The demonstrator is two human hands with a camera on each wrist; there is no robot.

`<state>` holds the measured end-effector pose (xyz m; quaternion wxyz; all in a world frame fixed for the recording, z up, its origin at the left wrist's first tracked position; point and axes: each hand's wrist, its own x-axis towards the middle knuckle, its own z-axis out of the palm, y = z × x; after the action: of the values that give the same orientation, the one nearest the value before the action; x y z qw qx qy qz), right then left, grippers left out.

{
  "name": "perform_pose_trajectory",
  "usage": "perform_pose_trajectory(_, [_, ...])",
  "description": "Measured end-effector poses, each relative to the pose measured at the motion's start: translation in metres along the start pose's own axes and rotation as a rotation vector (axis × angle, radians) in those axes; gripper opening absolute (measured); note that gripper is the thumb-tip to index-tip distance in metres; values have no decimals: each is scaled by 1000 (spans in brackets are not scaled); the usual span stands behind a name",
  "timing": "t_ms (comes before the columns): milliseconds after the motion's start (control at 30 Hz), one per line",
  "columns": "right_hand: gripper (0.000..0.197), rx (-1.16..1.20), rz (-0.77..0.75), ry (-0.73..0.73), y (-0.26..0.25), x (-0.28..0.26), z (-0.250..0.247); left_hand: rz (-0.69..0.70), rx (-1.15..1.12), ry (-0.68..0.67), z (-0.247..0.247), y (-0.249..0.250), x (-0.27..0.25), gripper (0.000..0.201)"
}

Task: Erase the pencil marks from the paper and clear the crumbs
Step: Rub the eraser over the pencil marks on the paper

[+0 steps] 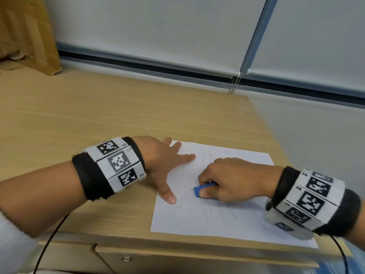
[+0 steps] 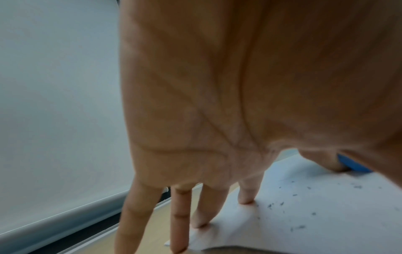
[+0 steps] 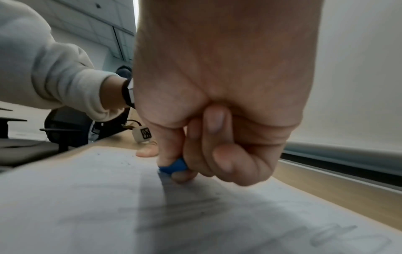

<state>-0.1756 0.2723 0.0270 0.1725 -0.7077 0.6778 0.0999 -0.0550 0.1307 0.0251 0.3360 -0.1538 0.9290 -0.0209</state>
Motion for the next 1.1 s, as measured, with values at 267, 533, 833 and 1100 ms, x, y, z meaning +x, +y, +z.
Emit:
perform_pose_trajectory(267, [32, 2, 11, 9, 2, 3, 4, 65, -64, -9, -4, 20, -11, 126])
perform_pose_trajectory(533, [33, 46, 18, -48, 0, -1, 2, 54, 36, 29, 4, 34, -10, 134])
perform_pose_trajectory(833, [31, -57, 18, -46, -5, 1, -5, 49, 130, 22, 2, 37, -7, 135])
perform_pose_trajectory(1100, [29, -67, 10, -33, -8, 2, -7, 39, 138, 20, 1, 38, -6, 136])
